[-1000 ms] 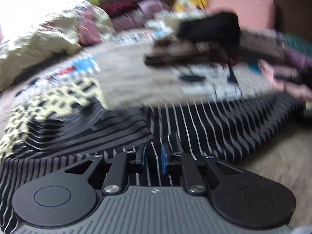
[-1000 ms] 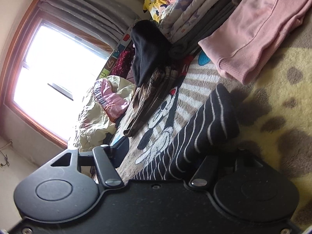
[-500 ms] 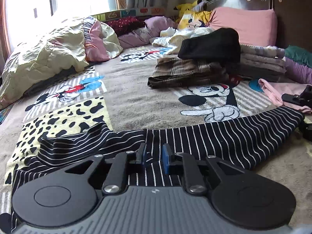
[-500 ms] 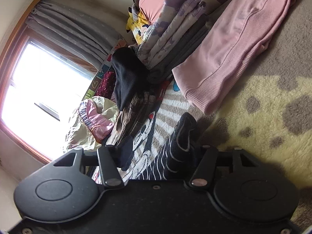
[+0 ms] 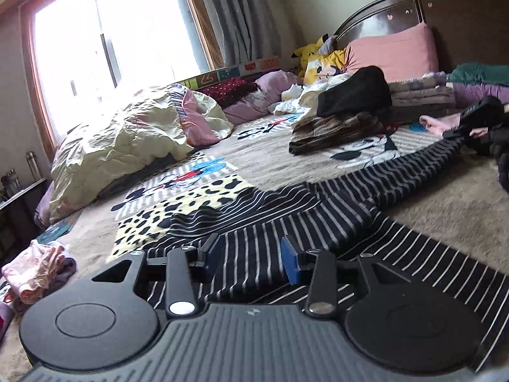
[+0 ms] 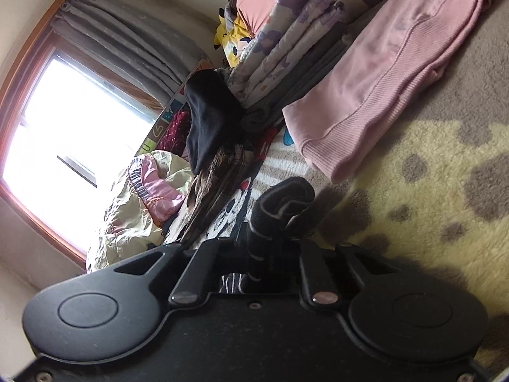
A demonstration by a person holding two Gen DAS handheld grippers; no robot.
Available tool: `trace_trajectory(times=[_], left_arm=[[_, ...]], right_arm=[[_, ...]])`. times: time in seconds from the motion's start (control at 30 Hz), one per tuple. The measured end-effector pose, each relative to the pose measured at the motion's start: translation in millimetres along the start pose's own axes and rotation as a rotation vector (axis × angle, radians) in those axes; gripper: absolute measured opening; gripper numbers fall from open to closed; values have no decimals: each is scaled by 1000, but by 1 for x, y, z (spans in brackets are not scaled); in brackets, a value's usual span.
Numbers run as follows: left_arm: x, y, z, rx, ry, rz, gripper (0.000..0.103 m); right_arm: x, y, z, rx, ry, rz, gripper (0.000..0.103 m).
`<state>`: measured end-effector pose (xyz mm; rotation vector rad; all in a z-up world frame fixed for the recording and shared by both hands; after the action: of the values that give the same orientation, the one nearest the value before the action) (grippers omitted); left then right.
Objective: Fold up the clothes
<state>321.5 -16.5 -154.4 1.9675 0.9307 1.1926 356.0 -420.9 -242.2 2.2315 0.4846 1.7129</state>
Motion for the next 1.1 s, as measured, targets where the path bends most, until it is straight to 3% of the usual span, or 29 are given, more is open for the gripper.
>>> trace_trajectory(times=[0.03, 0.13, 0.3, 0.47, 0.63, 0.83, 0.93, 1.1], left_arm=[[3, -4, 0, 3, -4, 10, 41], [28, -9, 1, -36, -10, -137, 41], [66, -26, 13, 27, -75, -367, 42], [97, -31, 14, 19, -127, -544, 45], [133, -53, 9, 42, -115, -702, 46], [175, -86, 7, 72, -55, -896, 47], [185, -93, 8, 94, -51, -924, 47], [183, -90, 7, 90, -78, -916, 47]], right_arm=[[9, -2, -2, -12, 22, -41, 8], [39, -8, -11, -42, 97, -144, 8], [121, -44, -35, -77, 253, -361, 7], [195, -93, -27, -2, 339, -534, 7], [258, -174, -6, 140, 422, -747, 7], [277, -290, 15, 370, 448, -954, 7], [272, -333, 18, 454, 439, -1040, 6], [260, -358, 19, 502, 403, -1106, 7]])
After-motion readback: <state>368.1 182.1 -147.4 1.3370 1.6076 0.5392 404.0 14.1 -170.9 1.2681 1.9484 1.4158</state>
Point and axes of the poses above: each gripper's, at about its wrist camera, not at the fingertips, and z roughly the way its jaws point, x to its left, y to its top, the point moved 4 cm from there along z, roughly the way its jaws point, and after that the axes turned 6 degrees about z, right-handed, at the moved point
